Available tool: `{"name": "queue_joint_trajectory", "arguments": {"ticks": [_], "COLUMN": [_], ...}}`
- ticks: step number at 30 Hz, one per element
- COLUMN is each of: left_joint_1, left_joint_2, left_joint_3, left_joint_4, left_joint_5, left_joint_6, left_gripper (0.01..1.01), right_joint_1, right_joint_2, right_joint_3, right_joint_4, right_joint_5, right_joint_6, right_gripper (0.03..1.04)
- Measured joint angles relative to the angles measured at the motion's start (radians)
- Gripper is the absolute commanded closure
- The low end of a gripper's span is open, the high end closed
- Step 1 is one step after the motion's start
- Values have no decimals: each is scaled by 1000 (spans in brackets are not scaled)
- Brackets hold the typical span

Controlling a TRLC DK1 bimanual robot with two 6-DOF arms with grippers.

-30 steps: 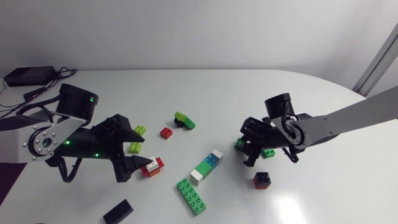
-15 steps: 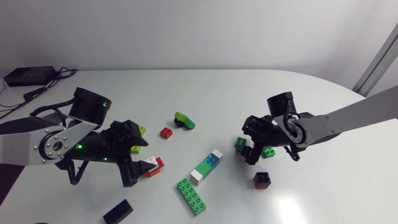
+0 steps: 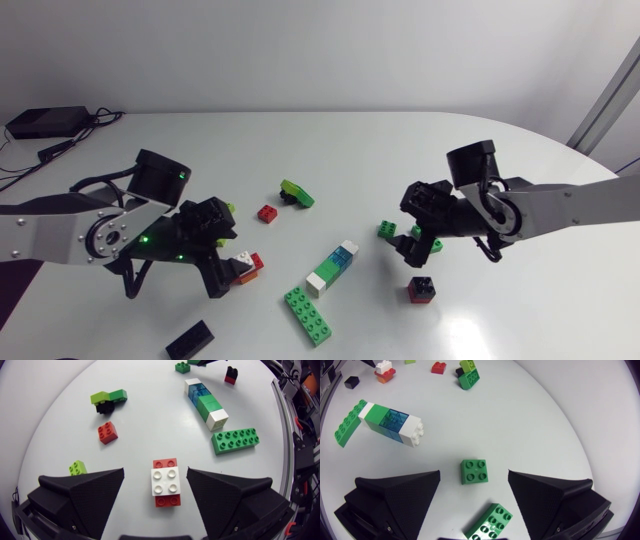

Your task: Separate the duplo bricks

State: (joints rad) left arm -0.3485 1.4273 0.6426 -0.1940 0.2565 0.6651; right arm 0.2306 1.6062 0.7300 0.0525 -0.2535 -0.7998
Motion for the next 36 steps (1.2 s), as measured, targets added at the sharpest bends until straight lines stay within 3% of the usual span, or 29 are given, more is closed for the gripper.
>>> {"name": "queue_joint_trajectory", "arguments": {"ticks": [7, 13, 16, 22, 26, 36], "left_joint_1": [0, 0, 0, 0, 2, 1], "left_joint_2": [43, 63, 72, 79, 74, -82], "left_joint_3": [-31, -37, -37, -41, -45, -58], "left_joint_4": [29, 84, 104, 134, 138, 38], "left_joint_5": [-4, -4, -6, -6, 1, 150], "left_joint_6": [-12, -13, -24, -35, -35, -34], "left_gripper": [226, 472, 718, 744, 746, 746], "right_joint_1": [40, 98, 124, 163, 177, 217], "right_joint_2": [-98, -193, -237, -315, -372, -388], "right_joint_3": [-19, -41, -56, -68, -68, -47], "right_joint_4": [-55, -103, -129, -193, -241, -286], "right_joint_5": [0, 19, 26, 25, -39, -167], "right_joint_6": [19, 41, 50, 60, 73, 105], "right_gripper": [82, 84, 84, 84, 84, 84]}}
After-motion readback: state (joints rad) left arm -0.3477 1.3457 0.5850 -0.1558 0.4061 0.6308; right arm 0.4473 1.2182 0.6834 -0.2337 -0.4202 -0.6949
